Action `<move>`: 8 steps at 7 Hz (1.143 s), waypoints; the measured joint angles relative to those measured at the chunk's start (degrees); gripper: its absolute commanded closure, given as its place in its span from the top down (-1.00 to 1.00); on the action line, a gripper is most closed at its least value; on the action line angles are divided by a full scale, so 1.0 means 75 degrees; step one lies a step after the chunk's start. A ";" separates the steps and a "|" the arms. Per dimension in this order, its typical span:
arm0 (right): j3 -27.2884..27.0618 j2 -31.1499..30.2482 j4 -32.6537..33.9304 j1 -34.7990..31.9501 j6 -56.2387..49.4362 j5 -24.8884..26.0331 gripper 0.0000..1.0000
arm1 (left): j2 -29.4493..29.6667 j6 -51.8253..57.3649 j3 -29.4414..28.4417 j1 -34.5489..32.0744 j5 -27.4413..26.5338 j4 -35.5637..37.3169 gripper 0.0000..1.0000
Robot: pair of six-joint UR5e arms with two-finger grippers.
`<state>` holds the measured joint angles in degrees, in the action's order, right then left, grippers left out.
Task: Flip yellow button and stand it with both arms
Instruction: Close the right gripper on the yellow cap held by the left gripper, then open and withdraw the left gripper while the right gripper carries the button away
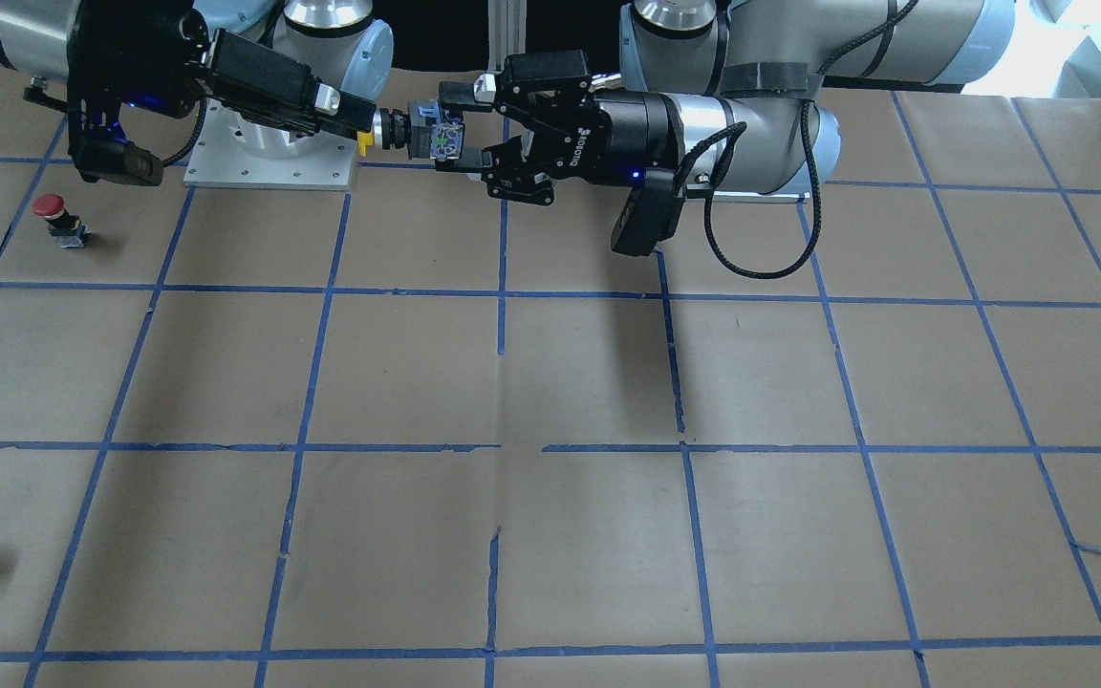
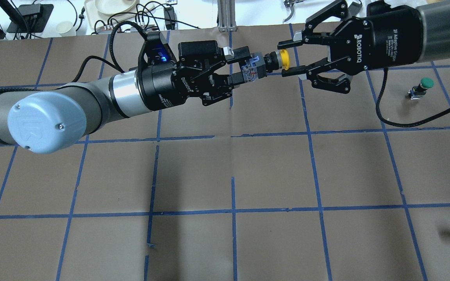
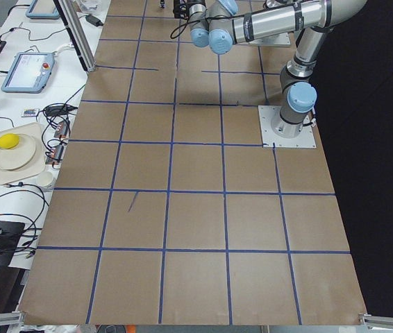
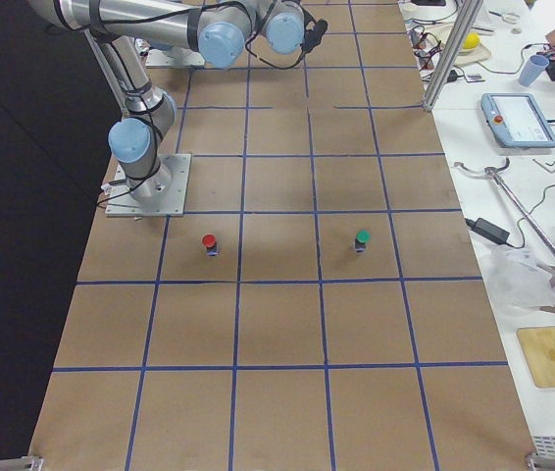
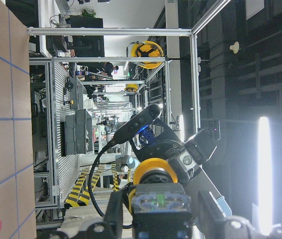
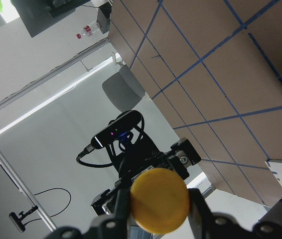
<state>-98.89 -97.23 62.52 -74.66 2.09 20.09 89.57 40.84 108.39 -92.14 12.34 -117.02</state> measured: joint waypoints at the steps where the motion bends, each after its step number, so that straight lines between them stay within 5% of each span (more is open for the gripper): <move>1: 0.0039 0.0013 0.0074 0.0034 -0.0020 0.0112 -0.50 | -0.0016 -0.0333 -0.0120 0.0032 -0.0094 0.0007 1.00; 3: 0.0334 0.0082 0.0831 0.0088 -0.0056 0.1187 -0.51 | 0.0003 -0.0744 -0.0318 0.0219 -0.0796 0.0027 1.00; 5: 0.0470 0.0119 0.1912 0.0091 -0.0580 0.3117 -0.55 | 0.0145 -0.0910 -0.0420 0.0535 -0.1761 0.0219 1.00; 8: 0.0170 0.0333 0.2452 0.0092 -0.3460 0.5981 -0.64 | 0.0662 -0.2160 -0.0863 0.0728 -0.4234 0.1893 1.00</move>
<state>-97.61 -94.73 80.92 -73.97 -23.86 64.95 94.54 24.64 101.92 -86.69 -19.41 -102.83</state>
